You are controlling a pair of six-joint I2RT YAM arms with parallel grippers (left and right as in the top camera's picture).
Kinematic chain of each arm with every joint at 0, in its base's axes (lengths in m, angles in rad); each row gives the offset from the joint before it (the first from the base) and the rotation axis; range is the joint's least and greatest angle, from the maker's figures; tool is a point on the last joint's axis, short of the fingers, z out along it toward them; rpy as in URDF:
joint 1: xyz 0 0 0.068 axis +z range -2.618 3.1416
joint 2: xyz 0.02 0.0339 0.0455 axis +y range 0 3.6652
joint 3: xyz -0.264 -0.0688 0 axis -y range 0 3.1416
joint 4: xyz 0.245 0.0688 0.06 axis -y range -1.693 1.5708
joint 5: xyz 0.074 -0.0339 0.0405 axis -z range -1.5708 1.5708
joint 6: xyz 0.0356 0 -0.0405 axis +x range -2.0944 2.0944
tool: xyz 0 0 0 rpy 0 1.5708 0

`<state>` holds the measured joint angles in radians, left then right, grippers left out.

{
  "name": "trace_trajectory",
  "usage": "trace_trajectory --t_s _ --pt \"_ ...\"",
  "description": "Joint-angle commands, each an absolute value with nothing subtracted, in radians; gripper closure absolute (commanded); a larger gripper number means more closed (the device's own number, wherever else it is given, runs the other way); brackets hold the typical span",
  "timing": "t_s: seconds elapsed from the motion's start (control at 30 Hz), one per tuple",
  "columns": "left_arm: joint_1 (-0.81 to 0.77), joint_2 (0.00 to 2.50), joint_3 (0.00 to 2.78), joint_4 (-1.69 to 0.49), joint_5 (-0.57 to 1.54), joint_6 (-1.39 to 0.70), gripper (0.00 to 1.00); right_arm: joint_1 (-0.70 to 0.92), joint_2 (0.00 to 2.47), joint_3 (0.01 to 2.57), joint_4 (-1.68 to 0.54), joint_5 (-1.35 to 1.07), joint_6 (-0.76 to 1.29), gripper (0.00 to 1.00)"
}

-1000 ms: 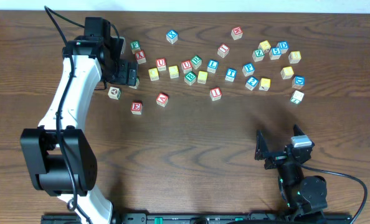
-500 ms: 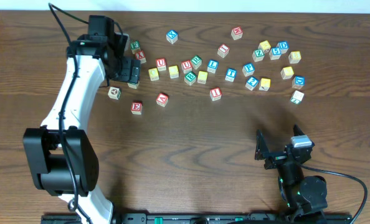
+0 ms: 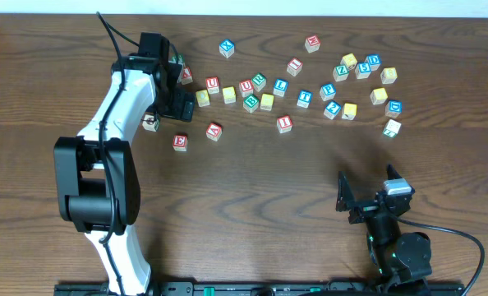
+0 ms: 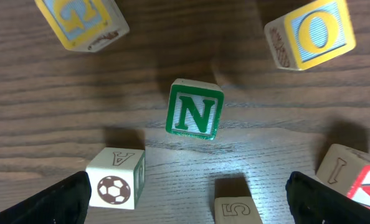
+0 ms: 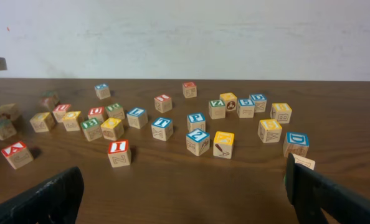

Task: Spell out NEURIPS
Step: 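Move the left gripper over the green N block, then lower the left gripper and grasp the green N block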

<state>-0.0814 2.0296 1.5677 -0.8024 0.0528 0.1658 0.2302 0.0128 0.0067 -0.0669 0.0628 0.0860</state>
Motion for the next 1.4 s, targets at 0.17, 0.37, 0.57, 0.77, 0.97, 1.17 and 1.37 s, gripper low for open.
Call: trace_trajectory --t_s 0.17,0.37,0.57,0.77,0.97,1.17,1.37 --pt "-0.078 2.026 1.588 -0.73 0.044 0.187 0.02 0.222 0.01 0.006 -0.071 0.061 0.073 0.01" --pt "-0.078 2.069 1.588 -0.731 0.044 0.187 0.02 0.222 0.01 0.006 -0.071 0.061 0.073 0.01" --pt "-0.08 2.091 1.588 -0.727 0.044 0.187 0.02 0.222 0.01 0.006 -0.071 0.061 0.073 0.01" --pt "-0.08 2.092 1.588 -0.685 0.044 0.187 0.02 0.222 0.01 0.006 -0.071 0.061 0.073 0.01" --pt "-0.08 2.092 1.588 -0.667 0.113 0.251 0.02 0.222 0.01 0.006 -0.071 0.061 0.073 0.01" --pt "-0.08 2.095 1.588 -0.655 0.115 0.25 0.02 0.222 0.01 0.006 -0.071 0.061 0.073 0.01" --pt "-0.08 2.138 1.588 -0.647 0.115 0.25 0.02 0.222 0.01 0.006 -0.071 0.061 0.073 0.01"
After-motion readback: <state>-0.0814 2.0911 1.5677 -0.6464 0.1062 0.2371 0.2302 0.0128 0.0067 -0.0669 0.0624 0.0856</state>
